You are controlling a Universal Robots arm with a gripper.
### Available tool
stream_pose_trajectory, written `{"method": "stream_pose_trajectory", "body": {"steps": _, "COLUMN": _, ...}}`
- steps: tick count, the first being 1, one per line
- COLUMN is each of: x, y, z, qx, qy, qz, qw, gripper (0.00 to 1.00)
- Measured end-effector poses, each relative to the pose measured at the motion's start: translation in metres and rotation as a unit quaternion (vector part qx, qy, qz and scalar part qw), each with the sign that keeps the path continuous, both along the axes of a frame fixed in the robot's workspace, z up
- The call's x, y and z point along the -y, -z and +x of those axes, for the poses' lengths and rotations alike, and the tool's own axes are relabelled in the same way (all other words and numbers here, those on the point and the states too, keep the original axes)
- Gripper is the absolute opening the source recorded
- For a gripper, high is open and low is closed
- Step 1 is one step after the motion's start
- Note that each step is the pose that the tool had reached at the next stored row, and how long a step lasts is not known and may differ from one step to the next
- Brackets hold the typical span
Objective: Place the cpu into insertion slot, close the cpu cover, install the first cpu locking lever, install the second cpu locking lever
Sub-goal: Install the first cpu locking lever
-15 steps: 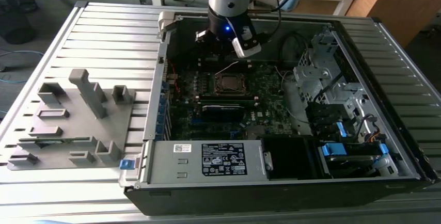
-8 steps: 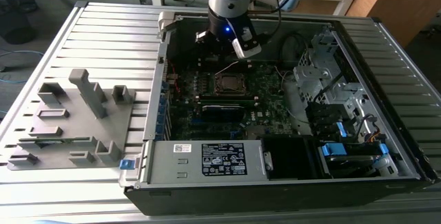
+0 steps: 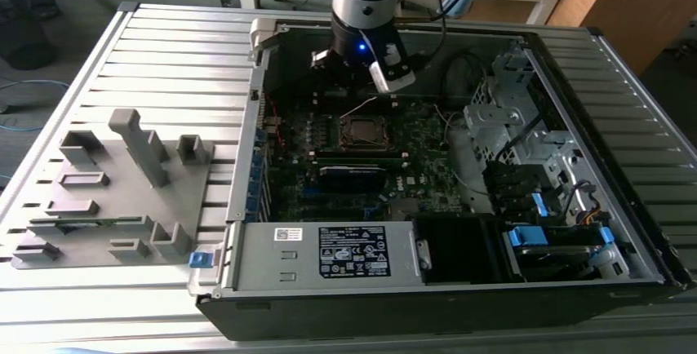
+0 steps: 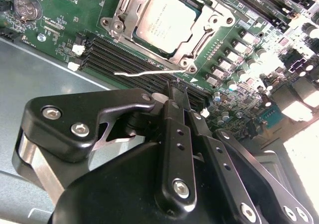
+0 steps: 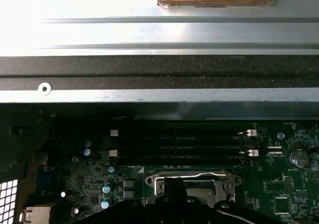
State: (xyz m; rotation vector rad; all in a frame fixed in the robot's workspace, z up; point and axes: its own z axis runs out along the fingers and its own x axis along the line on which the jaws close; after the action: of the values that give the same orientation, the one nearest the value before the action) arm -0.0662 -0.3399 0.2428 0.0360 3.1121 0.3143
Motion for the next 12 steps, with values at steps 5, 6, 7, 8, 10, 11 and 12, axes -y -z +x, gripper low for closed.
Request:
{"method": "stream_pose_trajectory", "body": {"steps": 5, "x": -0.0001, "y": 0.0003, "z": 0.0019, "qx": 0.0, "qy": 0.0, "qz": 0.0001, "qw": 1.0, "gripper": 0.11}}
{"method": "stream_pose_trajectory", "body": {"steps": 6, "x": -0.0001, "y": 0.0005, "z": 0.0028, "qx": 0.0, "qy": 0.0, "qz": 0.0, "qw": 1.0, "gripper": 0.11}}
{"method": "stream_pose_trajectory", "body": {"steps": 7, "x": -0.0002, "y": 0.0007, "z": 0.0036, "qx": 0.0, "qy": 0.0, "qz": 0.0, "qw": 1.0, "gripper": 0.11}}
{"method": "stream_pose_trajectory", "body": {"steps": 8, "x": -0.0004, "y": 0.001, "z": 0.0044, "qx": 0.0, "qy": 0.0, "qz": 0.0, "qw": 1.0, "gripper": 0.11}}
{"method": "stream_pose_trajectory", "body": {"steps": 10, "x": -0.0006, "y": 0.0016, "z": 0.0056, "qx": 0.0, "qy": 0.0, "qz": 0.0, "qw": 1.0, "gripper": 0.11}}
{"method": "stream_pose_trajectory", "body": {"steps": 11, "x": -0.0008, "y": 0.0017, "z": 0.006, "qx": 0.0, "qy": 0.0, "qz": 0.0, "qw": 1.0, "gripper": 0.11}}
{"method": "stream_pose_trajectory", "body": {"steps": 12, "x": -0.0008, "y": 0.0018, "z": 0.0061, "qx": 0.0, "qy": 0.0, "qz": 0.0, "qw": 1.0, "gripper": 0.11}}
